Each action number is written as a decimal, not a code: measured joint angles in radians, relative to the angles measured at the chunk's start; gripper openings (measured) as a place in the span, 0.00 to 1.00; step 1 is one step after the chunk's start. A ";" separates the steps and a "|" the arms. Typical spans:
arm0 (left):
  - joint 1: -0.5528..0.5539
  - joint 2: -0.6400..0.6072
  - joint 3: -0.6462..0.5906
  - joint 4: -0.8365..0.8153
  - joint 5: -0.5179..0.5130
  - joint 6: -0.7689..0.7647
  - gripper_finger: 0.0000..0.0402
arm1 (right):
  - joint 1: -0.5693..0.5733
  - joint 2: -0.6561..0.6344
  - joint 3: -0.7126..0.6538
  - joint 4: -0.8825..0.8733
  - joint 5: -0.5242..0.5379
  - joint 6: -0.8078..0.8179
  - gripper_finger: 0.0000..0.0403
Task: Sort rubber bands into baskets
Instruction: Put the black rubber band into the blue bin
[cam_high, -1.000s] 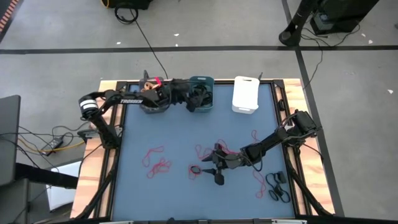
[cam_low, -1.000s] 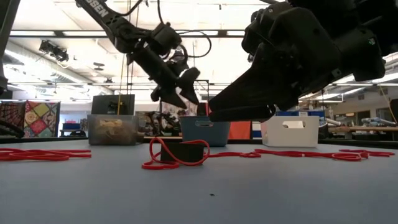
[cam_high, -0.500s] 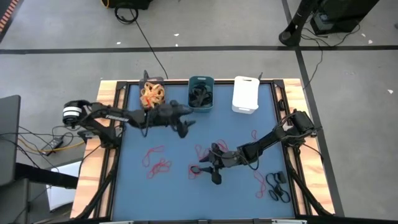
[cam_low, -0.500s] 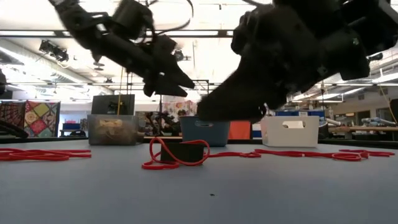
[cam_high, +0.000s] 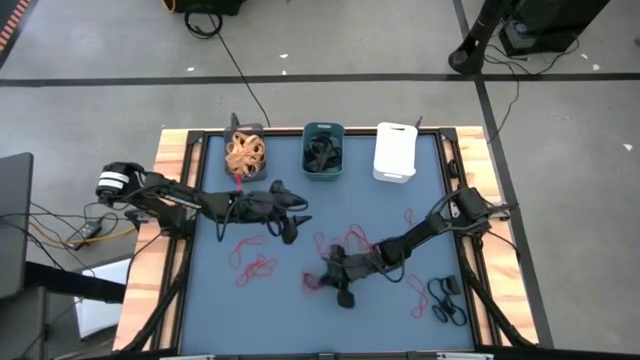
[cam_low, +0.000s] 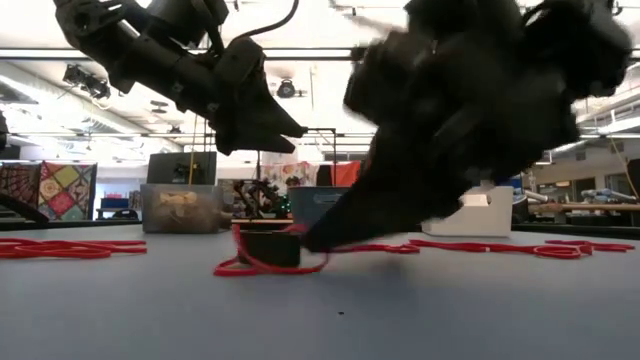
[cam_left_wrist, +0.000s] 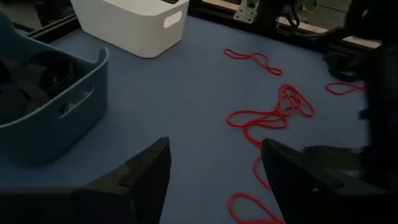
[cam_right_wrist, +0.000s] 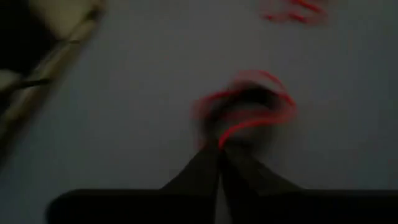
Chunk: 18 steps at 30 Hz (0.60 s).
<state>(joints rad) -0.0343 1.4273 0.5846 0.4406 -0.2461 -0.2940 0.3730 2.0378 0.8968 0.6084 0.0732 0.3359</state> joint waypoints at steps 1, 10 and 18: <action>-0.001 0.000 0.000 0.001 0.000 -0.003 0.63 | 0.008 -0.021 0.002 0.000 -0.006 -0.027 0.04; -0.009 0.000 0.000 -0.010 -0.001 -0.025 0.63 | 0.044 -0.236 -0.003 -0.286 0.392 -0.044 0.27; -0.014 0.000 0.000 -0.005 -0.014 -0.026 0.63 | 0.050 -0.166 -0.003 -0.179 0.262 -0.041 0.54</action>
<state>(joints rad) -0.0483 1.4277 0.5850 0.4357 -0.2602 -0.3204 0.4232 1.8717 0.8940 0.4297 0.3353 0.2945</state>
